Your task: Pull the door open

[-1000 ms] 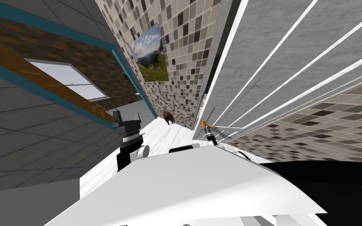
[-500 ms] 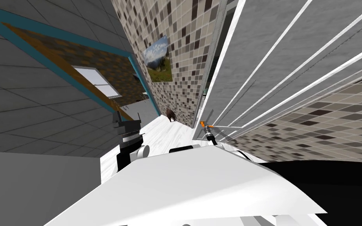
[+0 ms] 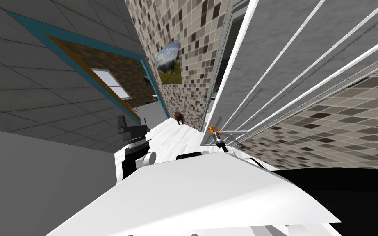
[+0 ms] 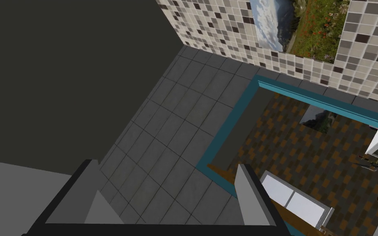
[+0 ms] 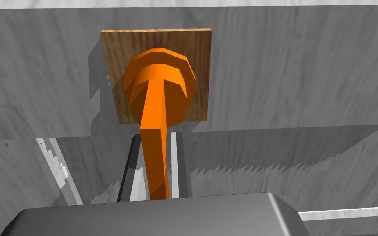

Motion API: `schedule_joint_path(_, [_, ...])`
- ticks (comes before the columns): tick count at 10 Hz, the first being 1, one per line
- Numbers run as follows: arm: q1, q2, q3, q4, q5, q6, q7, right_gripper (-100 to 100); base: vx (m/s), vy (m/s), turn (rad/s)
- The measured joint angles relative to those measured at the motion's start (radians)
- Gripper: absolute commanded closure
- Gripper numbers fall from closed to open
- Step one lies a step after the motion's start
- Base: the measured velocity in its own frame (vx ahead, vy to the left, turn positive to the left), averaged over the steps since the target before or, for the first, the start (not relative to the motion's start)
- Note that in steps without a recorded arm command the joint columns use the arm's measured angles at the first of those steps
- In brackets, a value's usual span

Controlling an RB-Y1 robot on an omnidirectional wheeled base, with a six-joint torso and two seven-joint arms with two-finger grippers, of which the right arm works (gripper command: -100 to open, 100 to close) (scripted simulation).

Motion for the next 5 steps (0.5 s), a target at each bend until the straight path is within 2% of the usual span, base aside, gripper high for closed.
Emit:
schedule_joint_path(2, [0.016, -0.013, 0.023, -0.006, 0.016, -0.014, -0.026, 100, -0.21, -0.059, 0.067])
schedule_joint_path(3, [0.02, -0.016, 0.033, -0.007, 0.022, -0.021, -0.036, 100, -0.093, -0.031, 0.027])
schedule_joint_path(4, [0.023, -0.014, 0.036, -0.006, 0.024, -0.021, -0.038, 100, -0.156, -0.031, 0.157])
schedule_joint_path(5, [0.005, -0.025, 0.043, 0.043, 0.029, -0.056, -0.048, 100, -0.169, -0.061, 0.087])
